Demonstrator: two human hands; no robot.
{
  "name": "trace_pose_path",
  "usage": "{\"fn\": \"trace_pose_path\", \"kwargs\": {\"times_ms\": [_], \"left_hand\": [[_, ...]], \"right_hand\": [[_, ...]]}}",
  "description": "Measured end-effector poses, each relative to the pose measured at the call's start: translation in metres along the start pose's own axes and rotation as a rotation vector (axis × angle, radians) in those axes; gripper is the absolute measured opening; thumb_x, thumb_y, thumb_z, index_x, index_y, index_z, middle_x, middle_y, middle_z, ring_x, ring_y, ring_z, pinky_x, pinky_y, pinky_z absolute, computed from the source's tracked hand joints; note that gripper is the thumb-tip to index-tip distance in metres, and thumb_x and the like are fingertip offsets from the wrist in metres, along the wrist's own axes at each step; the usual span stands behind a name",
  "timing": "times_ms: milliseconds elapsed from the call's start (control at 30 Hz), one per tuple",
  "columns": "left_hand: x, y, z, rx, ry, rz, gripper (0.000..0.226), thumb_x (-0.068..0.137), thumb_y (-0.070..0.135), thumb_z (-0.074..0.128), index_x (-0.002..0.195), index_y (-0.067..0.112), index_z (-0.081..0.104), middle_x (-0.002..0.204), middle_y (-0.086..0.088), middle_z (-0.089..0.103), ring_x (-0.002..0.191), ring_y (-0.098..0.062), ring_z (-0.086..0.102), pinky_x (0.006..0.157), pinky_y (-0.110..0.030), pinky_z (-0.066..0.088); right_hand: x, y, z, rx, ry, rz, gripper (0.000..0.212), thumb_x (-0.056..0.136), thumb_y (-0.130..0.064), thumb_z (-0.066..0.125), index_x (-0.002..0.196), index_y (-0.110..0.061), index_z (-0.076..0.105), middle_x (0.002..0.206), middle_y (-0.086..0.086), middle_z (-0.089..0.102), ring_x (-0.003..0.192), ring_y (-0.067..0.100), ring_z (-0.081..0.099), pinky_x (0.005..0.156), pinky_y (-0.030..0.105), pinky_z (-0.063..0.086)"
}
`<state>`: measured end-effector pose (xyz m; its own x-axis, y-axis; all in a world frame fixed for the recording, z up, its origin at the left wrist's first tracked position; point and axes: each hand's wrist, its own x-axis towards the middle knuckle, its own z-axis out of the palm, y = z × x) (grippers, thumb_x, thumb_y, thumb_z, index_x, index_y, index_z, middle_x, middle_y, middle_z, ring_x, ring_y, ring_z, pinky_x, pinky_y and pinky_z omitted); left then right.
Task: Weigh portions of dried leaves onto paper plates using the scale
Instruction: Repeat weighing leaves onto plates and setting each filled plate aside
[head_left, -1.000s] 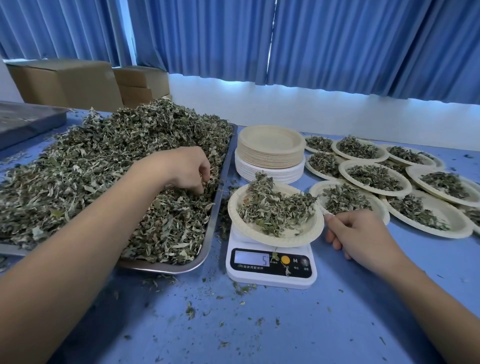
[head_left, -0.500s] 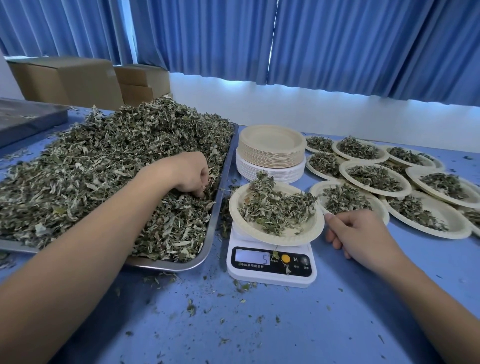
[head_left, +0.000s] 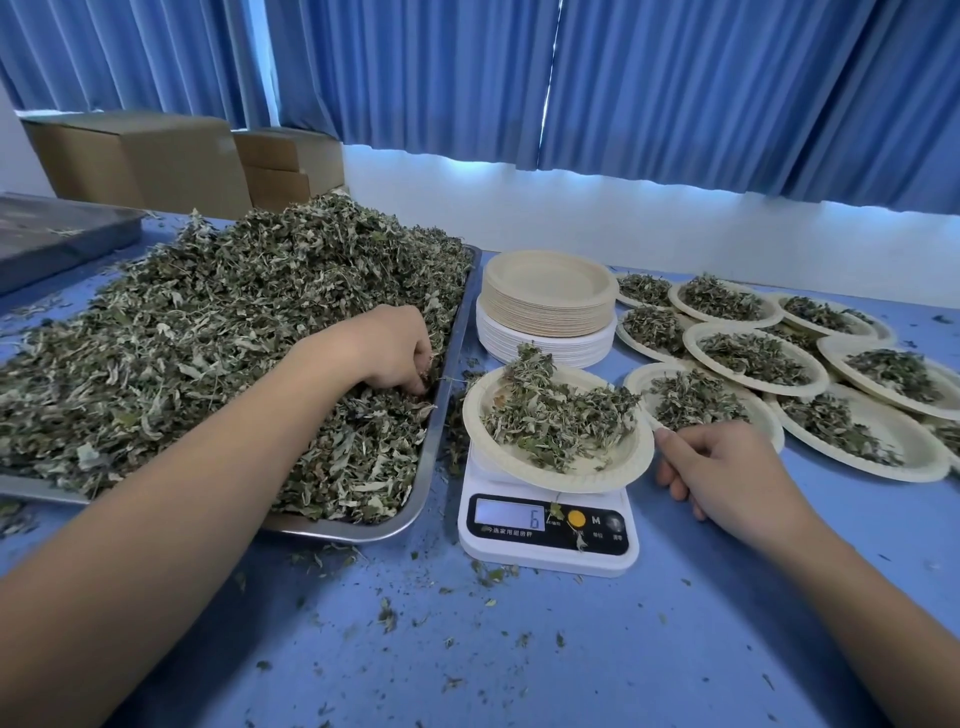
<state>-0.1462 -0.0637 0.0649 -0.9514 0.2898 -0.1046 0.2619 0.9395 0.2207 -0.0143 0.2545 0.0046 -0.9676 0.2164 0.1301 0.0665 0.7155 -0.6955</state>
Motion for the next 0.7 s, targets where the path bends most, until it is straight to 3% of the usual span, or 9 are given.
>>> {"fn": "trace_pose_path", "kwargs": {"times_ms": [200, 333, 467, 567, 633, 700], "left_hand": [[-0.007, 0.007, -0.012, -0.078, 0.166, -0.044, 0.007, 0.086, 0.016, 0.079, 0.084, 0.018, 0.072, 0.091, 0.0, 0.069, 0.072, -0.01, 0.057, 0.074, -0.031, 0.047], [-0.012, 0.011, -0.025, -0.257, 0.324, 0.024, 0.019, 0.086, 0.019, 0.08, 0.071, 0.02, 0.067, 0.076, 0.001, 0.065, 0.067, -0.012, 0.054, 0.058, -0.024, 0.036], [-0.02, 0.026, -0.026, -0.392, 0.424, 0.105, 0.02, 0.085, 0.019, 0.08, 0.072, 0.027, 0.066, 0.069, 0.01, 0.062, 0.064, -0.004, 0.054, 0.058, -0.018, 0.035], [-0.03, 0.047, -0.021, -0.61, 0.36, 0.209, 0.006, 0.084, 0.017, 0.08, 0.087, 0.016, 0.075, 0.075, 0.006, 0.072, 0.07, -0.01, 0.068, 0.064, -0.022, 0.053], [-0.037, 0.058, -0.017, -0.78, 0.219, 0.287, 0.015, 0.082, 0.01, 0.08, 0.097, 0.011, 0.076, 0.087, -0.003, 0.077, 0.081, -0.019, 0.074, 0.074, -0.032, 0.062], [-0.04, 0.063, -0.017, -0.8, 0.096, 0.345, 0.025, 0.08, 0.006, 0.083, 0.102, 0.014, 0.075, 0.098, -0.006, 0.077, 0.088, -0.022, 0.074, 0.082, -0.034, 0.06]], "right_hand": [[0.0, 0.0, 0.0, 0.0, 0.004, 0.005, 0.052, 0.103, -0.033, 0.054, 0.056, -0.016, 0.068, 0.052, 0.005, 0.065, 0.036, 0.015, 0.051, 0.047, 0.027, 0.045], [0.0, 0.001, 0.0, -0.001, 0.004, 0.007, 0.051, 0.103, -0.033, 0.054, 0.056, -0.017, 0.068, 0.051, 0.004, 0.064, 0.035, 0.016, 0.05, 0.041, 0.024, 0.042], [-0.001, 0.0, 0.0, -0.006, 0.004, 0.005, 0.05, 0.103, -0.034, 0.054, 0.057, -0.019, 0.068, 0.051, 0.004, 0.064, 0.035, 0.015, 0.051, 0.04, 0.023, 0.041], [-0.001, 0.0, 0.0, -0.013, 0.001, 0.002, 0.048, 0.103, -0.035, 0.054, 0.059, -0.021, 0.069, 0.052, 0.004, 0.065, 0.036, 0.015, 0.051, 0.042, 0.024, 0.042], [-0.001, 0.0, 0.0, -0.013, -0.001, 0.002, 0.047, 0.103, -0.035, 0.054, 0.06, -0.023, 0.069, 0.052, 0.003, 0.065, 0.036, 0.016, 0.051, 0.043, 0.024, 0.043], [-0.001, 0.0, 0.0, -0.013, 0.0, 0.003, 0.047, 0.103, -0.036, 0.054, 0.06, -0.023, 0.069, 0.052, 0.003, 0.065, 0.036, 0.016, 0.052, 0.043, 0.024, 0.044]]}}
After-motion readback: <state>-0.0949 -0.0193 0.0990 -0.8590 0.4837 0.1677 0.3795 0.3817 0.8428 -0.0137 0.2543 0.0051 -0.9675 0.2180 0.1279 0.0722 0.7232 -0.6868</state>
